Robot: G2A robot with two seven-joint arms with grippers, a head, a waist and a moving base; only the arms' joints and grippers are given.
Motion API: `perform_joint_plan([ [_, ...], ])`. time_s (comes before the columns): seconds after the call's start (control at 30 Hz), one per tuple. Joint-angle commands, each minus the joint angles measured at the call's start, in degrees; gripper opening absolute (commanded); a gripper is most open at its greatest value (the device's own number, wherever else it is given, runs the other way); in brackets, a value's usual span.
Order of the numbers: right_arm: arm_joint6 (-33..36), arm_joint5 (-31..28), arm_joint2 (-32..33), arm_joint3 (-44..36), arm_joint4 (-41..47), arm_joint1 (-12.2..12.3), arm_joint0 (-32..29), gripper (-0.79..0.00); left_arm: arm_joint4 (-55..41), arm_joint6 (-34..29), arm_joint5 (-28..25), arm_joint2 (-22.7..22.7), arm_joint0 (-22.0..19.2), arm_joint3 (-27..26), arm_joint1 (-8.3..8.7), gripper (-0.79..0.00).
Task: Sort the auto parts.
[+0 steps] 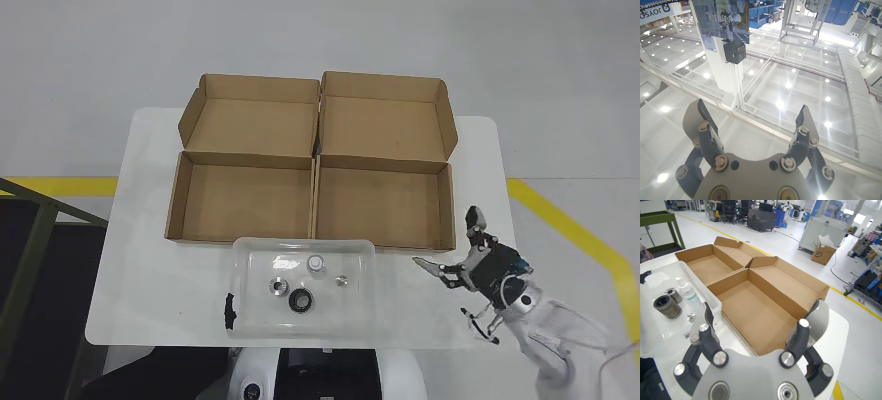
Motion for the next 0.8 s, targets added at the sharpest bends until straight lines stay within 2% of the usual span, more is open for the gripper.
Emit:
perform_joint_plan([
  [0.0,2.7,-1.7,-1.5,-1.2,-0.5,0.2,0.6,0.000,0.0,0.0,0.0,0.0,0.0,0.0,0.00,0.000],
  [0.13,8.3,-4.8,-4.7,-3.5,-0.5,0.5,1.8,0.000,0.0,0.0,0.0,0.0,0.0,0.0,0.00,0.000],
  [0.43,21.5,-7.2,-13.4,-5.9,3.8,0.9,5.7,0.000,0.0,0.0,0.0,0.0,0.0,0.0,0.00,0.000],
  [0.77,33.2,-6.1,-24.7,-3.1,8.4,0.9,14.4,0.000,0.0,0.0,0.0,0.0,0.0,0.0,0.00,0.000],
])
